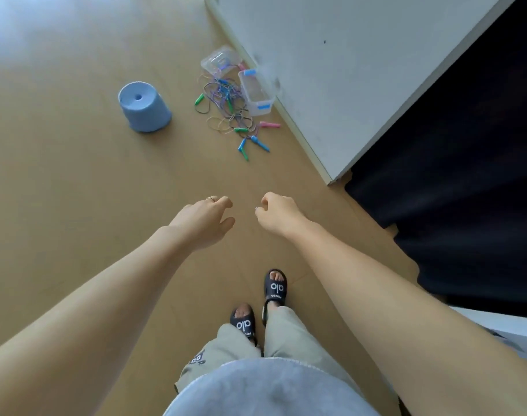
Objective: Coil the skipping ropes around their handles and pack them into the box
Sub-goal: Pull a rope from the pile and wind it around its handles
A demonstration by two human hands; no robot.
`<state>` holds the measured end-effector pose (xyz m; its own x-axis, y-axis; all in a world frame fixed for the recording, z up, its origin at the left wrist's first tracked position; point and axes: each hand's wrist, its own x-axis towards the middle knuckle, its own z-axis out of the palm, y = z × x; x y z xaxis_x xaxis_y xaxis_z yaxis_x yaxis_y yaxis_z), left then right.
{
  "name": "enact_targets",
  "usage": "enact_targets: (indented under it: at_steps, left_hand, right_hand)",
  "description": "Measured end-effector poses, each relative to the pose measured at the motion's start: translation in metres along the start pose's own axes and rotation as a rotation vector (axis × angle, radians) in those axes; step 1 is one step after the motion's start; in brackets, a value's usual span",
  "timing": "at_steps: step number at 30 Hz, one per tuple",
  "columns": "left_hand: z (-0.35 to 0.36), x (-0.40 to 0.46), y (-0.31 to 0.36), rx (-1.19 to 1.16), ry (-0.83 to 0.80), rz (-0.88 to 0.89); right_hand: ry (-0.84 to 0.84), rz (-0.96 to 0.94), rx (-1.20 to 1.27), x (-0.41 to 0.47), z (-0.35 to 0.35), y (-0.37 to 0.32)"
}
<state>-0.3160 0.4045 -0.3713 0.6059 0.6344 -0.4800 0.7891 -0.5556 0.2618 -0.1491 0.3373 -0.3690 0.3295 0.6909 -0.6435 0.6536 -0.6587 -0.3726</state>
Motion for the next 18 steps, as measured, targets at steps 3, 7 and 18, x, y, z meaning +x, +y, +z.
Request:
enact_targets:
  at_steps: [3, 7, 18]
  left_hand:
    - [-0.021, 0.031, -0.020, -0.014, -0.014, -0.029]
    - [-0.058, 0.072, -0.048, -0.058, 0.013, -0.099]
    - [-0.151, 0.166, -0.170, -0.177, 0.108, -0.242]
  right_hand:
    - [-0.041, -0.018, 0.002, 0.041, -0.018, -0.026]
    - [-0.086, -0.058, -0.020, 0.099, -0.047, -0.065]
    - [-0.130, -0.178, -0.214, 0.237, -0.089, -0.219]
